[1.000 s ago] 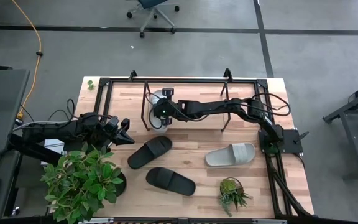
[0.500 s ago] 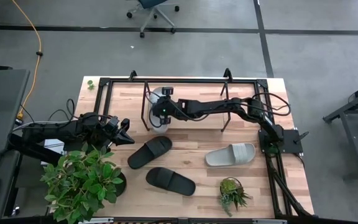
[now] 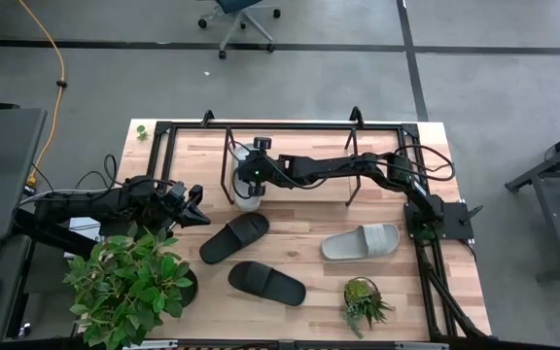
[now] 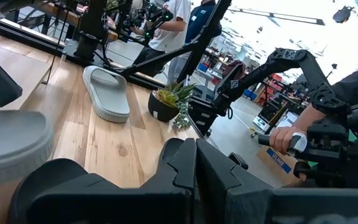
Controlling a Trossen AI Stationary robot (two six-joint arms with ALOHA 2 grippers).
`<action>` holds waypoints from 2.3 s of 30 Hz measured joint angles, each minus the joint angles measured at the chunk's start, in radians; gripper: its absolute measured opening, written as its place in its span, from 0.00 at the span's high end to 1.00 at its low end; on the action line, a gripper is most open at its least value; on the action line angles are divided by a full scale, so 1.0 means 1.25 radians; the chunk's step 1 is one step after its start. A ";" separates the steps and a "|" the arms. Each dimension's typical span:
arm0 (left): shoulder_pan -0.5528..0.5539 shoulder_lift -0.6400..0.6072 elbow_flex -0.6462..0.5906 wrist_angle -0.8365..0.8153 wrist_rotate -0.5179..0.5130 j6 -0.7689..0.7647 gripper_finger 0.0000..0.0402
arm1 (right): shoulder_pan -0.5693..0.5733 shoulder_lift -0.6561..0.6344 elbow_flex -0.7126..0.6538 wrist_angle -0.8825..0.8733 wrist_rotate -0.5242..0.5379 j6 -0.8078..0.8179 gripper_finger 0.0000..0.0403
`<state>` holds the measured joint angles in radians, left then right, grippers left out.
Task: Pick and place slides into the shelf
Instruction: Put the left gray slide on the shelf, then put the gray slide on the shelf
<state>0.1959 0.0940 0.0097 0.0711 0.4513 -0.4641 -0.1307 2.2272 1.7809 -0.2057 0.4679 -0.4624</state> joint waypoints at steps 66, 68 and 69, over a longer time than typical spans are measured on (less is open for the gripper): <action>0.000 0.109 0.179 -0.023 -0.111 0.072 1.00 | 0.434 -0.450 0.000 -1.045 0.021 1.281 0.64; 0.000 0.171 0.232 -0.065 -0.122 0.101 1.00 | 0.455 -0.450 0.000 -1.070 0.035 1.308 0.64; 0.000 0.209 0.257 -0.088 -0.122 0.113 1.00 | 0.465 -0.450 0.000 -1.083 0.038 1.319 0.64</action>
<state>0.1959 0.3547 0.3309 -0.0385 0.2990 -0.3225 0.4512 1.6642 1.7813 -1.5589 0.5157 1.1867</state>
